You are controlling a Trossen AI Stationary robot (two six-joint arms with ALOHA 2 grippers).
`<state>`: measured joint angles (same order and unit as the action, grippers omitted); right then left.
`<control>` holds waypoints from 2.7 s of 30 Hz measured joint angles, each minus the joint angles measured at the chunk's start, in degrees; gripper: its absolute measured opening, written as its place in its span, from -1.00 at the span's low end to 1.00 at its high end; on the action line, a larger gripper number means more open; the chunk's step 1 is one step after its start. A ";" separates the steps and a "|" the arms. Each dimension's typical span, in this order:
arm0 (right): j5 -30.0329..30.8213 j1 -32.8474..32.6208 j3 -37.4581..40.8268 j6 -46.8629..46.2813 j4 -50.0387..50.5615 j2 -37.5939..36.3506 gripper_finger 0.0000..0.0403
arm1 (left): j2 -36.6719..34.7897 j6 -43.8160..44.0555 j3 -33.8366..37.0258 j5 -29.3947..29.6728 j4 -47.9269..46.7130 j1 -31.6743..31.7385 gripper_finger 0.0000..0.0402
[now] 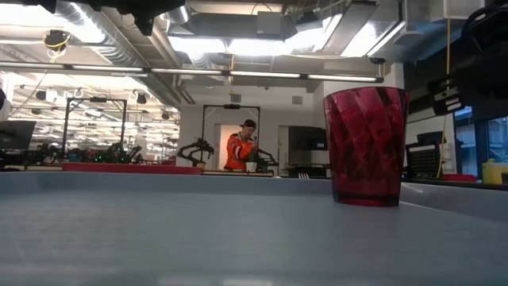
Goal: Pick and place plate/cup/fork/spoon on tray
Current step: Put the pink plate on the bottom left of the red cup
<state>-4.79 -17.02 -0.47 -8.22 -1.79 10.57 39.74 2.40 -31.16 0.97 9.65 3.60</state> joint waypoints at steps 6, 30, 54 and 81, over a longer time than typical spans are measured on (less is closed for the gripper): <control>4.21 0.00 0.00 -0.54 -0.01 0.00 -0.55 | 0.01 0.01 0.00 0.00 0.00 0.00 -0.67; 10.81 0.01 -0.02 -1.18 -1.83 0.02 -0.55 | 0.01 1.70 0.00 0.00 1.59 -0.01 -0.67; 10.79 0.00 -0.02 -6.50 -1.78 0.04 -0.55 | 1.75 3.21 0.02 0.77 4.83 -0.01 -0.67; 10.79 0.00 -0.02 -6.31 -1.74 0.04 -0.55 | 4.86 6.17 -4.86 13.93 -16.22 0.13 -0.67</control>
<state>6.00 -17.01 -0.49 -14.52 -3.53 10.61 44.60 8.56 -36.02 14.90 -6.57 3.74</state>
